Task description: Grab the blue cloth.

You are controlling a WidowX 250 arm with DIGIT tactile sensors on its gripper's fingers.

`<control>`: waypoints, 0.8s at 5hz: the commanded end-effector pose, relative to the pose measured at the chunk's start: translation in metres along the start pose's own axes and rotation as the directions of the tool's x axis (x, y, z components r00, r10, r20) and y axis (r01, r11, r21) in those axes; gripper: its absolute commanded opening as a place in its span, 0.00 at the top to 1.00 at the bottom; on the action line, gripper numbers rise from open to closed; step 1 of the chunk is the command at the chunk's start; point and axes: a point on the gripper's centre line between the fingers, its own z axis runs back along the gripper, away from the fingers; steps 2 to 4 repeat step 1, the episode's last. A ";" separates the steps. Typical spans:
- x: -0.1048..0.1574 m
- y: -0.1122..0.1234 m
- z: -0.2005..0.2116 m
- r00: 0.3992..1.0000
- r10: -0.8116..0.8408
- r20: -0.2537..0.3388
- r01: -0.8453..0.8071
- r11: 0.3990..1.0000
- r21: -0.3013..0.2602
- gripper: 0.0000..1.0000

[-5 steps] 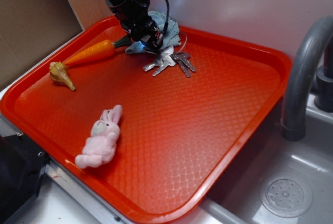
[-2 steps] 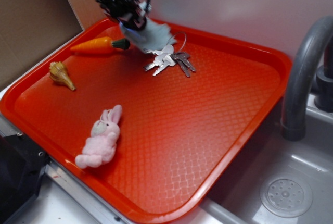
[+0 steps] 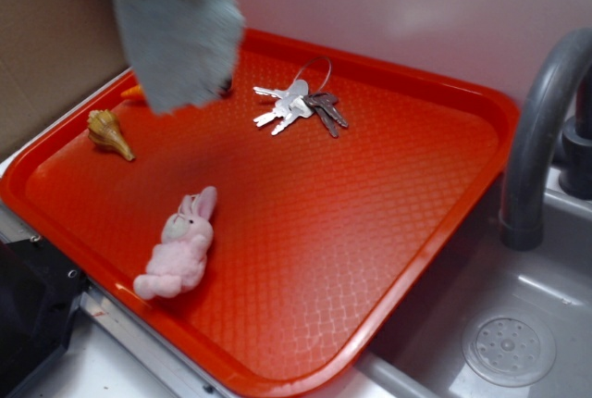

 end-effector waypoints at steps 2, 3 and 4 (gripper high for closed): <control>-0.003 -0.027 0.081 0.987 0.072 0.142 -0.104 0.967 0.231 1.00; -0.003 -0.027 0.081 0.987 0.072 0.142 -0.104 0.967 0.231 1.00; -0.003 -0.027 0.081 0.987 0.072 0.142 -0.104 0.967 0.231 1.00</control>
